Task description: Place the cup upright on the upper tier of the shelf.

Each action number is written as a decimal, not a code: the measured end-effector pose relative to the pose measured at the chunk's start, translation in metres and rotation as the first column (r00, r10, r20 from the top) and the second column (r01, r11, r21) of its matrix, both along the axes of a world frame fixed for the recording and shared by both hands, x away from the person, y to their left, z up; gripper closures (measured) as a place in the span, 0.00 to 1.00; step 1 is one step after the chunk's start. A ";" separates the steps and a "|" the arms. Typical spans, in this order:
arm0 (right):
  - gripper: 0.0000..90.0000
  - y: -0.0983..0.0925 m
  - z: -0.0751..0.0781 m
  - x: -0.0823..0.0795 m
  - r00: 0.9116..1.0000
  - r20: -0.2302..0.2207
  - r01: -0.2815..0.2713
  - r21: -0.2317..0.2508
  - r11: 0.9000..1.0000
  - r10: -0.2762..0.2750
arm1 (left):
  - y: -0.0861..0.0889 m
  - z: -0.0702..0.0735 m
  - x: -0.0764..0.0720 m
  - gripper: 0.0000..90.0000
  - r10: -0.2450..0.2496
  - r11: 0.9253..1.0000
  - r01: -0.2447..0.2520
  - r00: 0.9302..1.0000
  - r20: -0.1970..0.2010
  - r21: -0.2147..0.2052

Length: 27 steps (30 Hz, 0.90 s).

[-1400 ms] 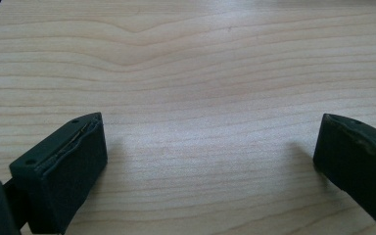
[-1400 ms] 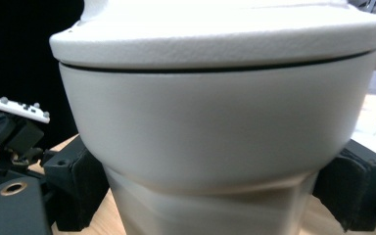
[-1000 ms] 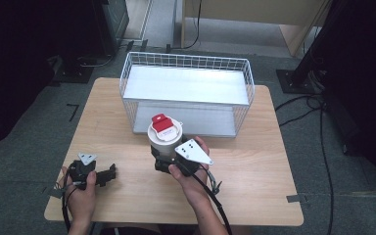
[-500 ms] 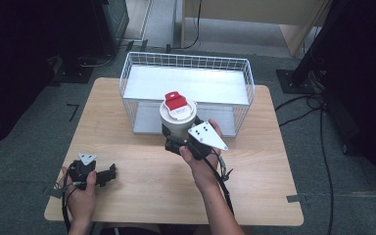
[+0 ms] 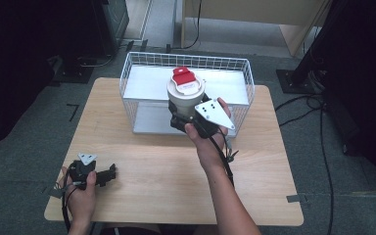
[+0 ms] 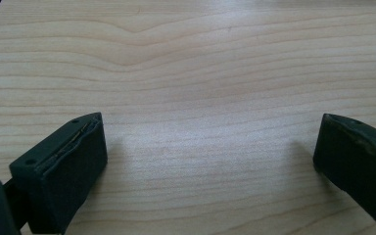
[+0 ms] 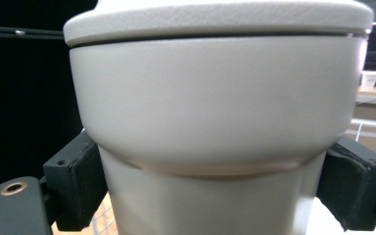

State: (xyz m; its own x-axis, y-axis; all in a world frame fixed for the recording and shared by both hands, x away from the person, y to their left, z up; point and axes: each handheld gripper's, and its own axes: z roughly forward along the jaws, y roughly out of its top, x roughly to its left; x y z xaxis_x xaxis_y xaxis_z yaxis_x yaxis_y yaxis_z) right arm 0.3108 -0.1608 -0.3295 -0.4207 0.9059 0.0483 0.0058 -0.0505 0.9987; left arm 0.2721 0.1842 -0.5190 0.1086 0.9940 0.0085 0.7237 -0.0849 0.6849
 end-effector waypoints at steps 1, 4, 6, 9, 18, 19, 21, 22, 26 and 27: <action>0.13 0.000 0.002 0.003 1.000 0.005 0.006 -0.006 1.000 -0.006 | 0.000 0.000 0.000 0.00 0.000 1.000 0.000 1.000 0.000 0.000; 0.13 0.001 0.008 0.010 1.000 0.014 0.023 -0.023 0.999 -0.023 | 0.000 0.000 0.000 0.00 0.001 1.000 -0.001 1.000 0.000 0.000; 0.13 0.000 0.010 0.013 0.999 0.015 0.029 -0.025 0.999 -0.028 | 0.000 0.000 0.000 0.00 0.001 1.000 -0.001 1.000 0.000 0.000; 0.13 -0.001 0.013 0.022 0.999 0.017 0.041 -0.021 0.999 -0.041 | 0.000 0.000 0.000 0.00 0.001 1.000 -0.001 1.000 0.000 0.000; 0.13 -0.005 0.017 0.059 0.997 0.002 0.083 -0.046 0.996 -0.083 | 0.000 0.000 0.000 0.00 0.000 1.000 0.000 1.000 0.001 0.000; 0.13 -0.006 0.017 0.062 0.996 0.001 0.086 -0.048 0.995 -0.086 | 0.000 0.000 0.000 0.00 0.000 1.000 0.000 1.000 0.000 0.000; 0.13 -0.006 0.017 0.070 0.995 -0.010 0.096 -0.046 0.994 -0.096 | 0.000 0.000 0.000 0.00 0.001 1.000 -0.001 1.000 0.001 0.000; 0.13 -0.006 0.017 0.070 0.995 -0.010 0.096 -0.046 0.994 -0.096 | 0.000 0.000 0.000 0.00 0.001 1.000 -0.001 1.000 0.000 0.000; 0.13 -0.010 0.017 0.085 0.993 -0.018 0.115 -0.031 0.993 -0.116 | 0.000 0.000 0.000 0.00 0.000 1.000 0.000 1.000 0.001 0.000; 0.13 -0.010 0.018 0.088 0.993 -0.017 0.118 -0.033 0.992 -0.118 | 0.000 0.000 0.000 0.00 0.001 1.000 -0.001 1.000 0.000 0.000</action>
